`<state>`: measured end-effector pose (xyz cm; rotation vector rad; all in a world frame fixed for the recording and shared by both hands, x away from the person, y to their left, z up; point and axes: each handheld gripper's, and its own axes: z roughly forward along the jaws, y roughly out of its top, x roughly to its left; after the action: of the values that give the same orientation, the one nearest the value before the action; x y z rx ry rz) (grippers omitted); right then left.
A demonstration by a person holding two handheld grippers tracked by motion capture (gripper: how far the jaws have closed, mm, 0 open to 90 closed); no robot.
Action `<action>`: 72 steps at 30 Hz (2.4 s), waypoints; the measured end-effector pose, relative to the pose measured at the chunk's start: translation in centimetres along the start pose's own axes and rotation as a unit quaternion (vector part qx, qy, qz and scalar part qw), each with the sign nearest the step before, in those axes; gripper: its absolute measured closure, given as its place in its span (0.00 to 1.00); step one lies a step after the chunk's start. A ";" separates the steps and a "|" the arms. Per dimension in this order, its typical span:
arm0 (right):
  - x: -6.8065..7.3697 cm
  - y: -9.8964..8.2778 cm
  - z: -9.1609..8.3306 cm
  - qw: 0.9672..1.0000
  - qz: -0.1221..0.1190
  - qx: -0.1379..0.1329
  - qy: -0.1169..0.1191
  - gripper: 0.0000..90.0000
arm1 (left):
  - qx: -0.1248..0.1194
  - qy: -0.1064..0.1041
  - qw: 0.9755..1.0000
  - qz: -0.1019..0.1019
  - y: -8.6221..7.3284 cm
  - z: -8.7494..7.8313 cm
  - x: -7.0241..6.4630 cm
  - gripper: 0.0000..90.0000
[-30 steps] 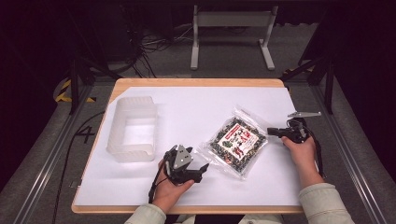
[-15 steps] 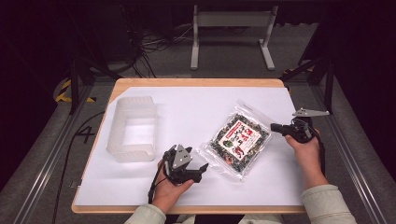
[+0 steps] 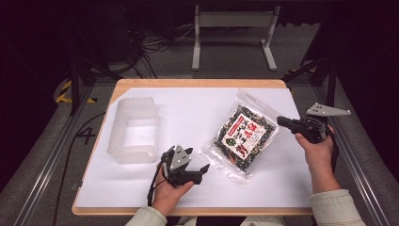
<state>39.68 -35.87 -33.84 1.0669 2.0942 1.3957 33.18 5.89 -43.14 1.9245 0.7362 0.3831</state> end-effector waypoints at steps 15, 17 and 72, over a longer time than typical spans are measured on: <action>4.7 3.4 -3.5 0.995 -0.075 -0.066 0.021 1.00 | -0.027 -0.006 1.000 -0.013 0.8 -1.0 0.2 0.22; 5.2 3.7 -3.8 0.994 -0.085 -0.072 0.024 1.00 | -0.029 -0.003 1.000 -0.008 0.9 -1.1 0.2 0.22; 14.4 5.4 -4.9 0.958 -0.190 -0.125 0.176 1.00 | -0.113 -0.100 0.989 0.009 4.2 -3.7 -0.6 0.14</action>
<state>29.36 -26.50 -25.82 0.3072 2.1315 1.6769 32.00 6.74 -37.71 1.7270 0.5222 0.2669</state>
